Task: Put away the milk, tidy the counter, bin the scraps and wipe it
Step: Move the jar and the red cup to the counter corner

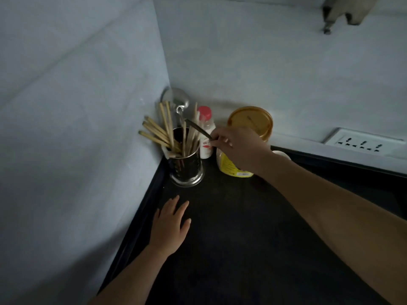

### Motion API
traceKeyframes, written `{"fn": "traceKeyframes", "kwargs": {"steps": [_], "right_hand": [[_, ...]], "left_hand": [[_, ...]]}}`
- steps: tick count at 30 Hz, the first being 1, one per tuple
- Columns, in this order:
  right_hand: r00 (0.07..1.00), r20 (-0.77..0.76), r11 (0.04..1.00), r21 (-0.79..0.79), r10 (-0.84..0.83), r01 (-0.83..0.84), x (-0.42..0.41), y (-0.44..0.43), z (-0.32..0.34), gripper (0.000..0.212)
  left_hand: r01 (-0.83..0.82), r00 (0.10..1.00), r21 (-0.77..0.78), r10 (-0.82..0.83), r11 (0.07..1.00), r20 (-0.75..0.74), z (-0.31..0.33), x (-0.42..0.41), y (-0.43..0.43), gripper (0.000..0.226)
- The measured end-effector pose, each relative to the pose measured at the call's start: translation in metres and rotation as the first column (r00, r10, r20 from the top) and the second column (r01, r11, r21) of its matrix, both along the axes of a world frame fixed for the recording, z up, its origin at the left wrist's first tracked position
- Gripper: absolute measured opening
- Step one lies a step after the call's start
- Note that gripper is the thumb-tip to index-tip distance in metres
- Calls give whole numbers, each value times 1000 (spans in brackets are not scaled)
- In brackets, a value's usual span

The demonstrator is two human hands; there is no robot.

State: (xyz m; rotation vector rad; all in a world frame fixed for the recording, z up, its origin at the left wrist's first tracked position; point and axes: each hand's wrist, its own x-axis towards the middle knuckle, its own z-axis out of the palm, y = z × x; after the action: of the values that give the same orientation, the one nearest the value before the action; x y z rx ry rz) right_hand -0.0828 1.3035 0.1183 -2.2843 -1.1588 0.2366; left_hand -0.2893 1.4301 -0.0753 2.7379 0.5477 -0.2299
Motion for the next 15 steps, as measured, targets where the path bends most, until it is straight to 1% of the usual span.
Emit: {"fn": "traceKeyframes", "kwargs": {"steps": [2, 3, 5, 7, 9, 12, 15], "right_hand": [[999, 39, 999, 0, 37, -37, 1, 21, 8, 12], [999, 39, 999, 32, 30, -31, 2, 30, 12, 11], [1000, -7, 988, 153, -19, 20, 5, 45, 20, 6], [995, -79, 953, 294, -59, 80, 5, 57, 25, 4], [988, -138, 917, 381, -68, 116, 4, 68, 24, 5], [983, -173, 913, 390, -60, 124, -1, 81, 13, 5], [980, -187, 943, 309, -69, 125, -4, 86, -10, 10]], "left_hand": [[-4, 1000, -22, 4, 1000, -7, -4, -3, 3, 55], [-1, 1000, -20, 1, 1000, -8, -6, -4, 3, 55], [-3, 1000, -9, 3, 1000, 2, -11, -5, 3, 56], [-12, 1000, -11, 12, 1000, 22, -14, -5, 2, 57], [-19, 999, -6, 19, 1000, 32, -18, -6, 1, 57], [-24, 999, 18, 24, 1000, 24, -22, -7, 1, 57], [-26, 999, 36, 26, 999, 19, -23, -7, 0, 57]]}}
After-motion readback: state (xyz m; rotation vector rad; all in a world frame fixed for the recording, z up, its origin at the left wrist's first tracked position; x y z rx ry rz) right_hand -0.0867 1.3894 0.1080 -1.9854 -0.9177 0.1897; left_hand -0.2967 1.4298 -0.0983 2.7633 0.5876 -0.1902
